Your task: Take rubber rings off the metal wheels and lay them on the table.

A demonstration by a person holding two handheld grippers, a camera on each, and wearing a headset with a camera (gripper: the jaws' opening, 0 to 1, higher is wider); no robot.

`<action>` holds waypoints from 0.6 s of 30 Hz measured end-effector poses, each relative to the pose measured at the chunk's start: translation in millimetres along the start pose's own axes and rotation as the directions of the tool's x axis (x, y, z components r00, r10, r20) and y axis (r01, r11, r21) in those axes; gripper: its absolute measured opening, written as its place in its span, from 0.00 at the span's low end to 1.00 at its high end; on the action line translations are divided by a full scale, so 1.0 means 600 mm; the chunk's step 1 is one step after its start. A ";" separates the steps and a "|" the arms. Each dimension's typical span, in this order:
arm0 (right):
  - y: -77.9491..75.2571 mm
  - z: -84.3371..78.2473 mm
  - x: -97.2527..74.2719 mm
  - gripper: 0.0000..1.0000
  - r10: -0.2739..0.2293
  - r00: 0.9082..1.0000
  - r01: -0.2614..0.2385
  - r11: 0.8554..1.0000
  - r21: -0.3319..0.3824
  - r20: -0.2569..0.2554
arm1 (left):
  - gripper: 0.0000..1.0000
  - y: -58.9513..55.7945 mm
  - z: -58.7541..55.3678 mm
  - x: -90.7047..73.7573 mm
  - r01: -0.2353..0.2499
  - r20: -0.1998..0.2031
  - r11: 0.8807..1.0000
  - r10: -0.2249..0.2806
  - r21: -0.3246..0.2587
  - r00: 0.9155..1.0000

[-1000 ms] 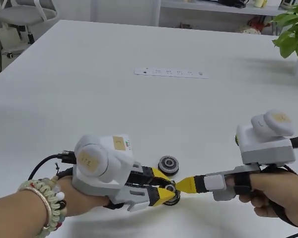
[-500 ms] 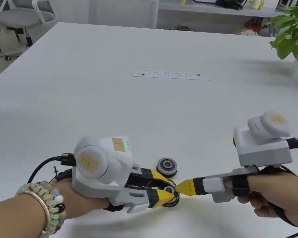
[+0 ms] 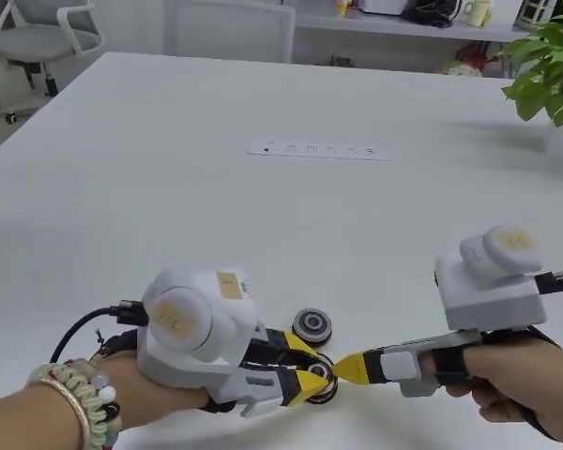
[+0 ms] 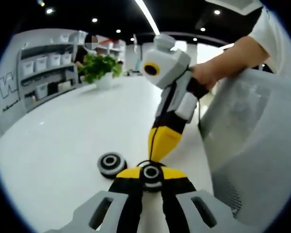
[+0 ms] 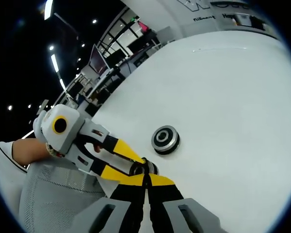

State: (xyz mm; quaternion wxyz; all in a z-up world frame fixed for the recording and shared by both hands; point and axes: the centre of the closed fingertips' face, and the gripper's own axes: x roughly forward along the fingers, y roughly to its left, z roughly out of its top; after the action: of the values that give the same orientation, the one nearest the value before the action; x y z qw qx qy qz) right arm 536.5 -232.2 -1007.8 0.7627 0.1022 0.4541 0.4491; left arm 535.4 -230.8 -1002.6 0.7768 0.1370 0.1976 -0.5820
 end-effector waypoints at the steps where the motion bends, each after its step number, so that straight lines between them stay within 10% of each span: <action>1: 0.000 0.000 0.000 0.00 0.000 1.000 0.000 1.000 0.000 0.000 | 0.14 0.000 0.000 0.000 0.000 -0.003 1.000 0.000 0.000 1.000; 11: 0.000 0.004 0.000 0.00 0.003 1.000 -0.003 1.000 -0.009 0.000 | 0.18 -0.009 -0.002 -0.001 0.050 -0.078 0.999 -0.050 -0.003 0.996; 18: 0.002 0.015 -0.004 0.00 0.006 1.000 -0.006 1.000 0.001 0.026 | 0.33 -0.023 -0.005 -0.018 0.100 -0.133 0.989 -0.085 0.110 0.987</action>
State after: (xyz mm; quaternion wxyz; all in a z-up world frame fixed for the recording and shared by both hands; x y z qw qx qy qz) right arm 542.6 -231.1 -1000.4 0.7670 0.1096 0.4441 0.4499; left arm 518.9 -224.4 -999.8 0.7255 0.2097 0.2189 -0.6179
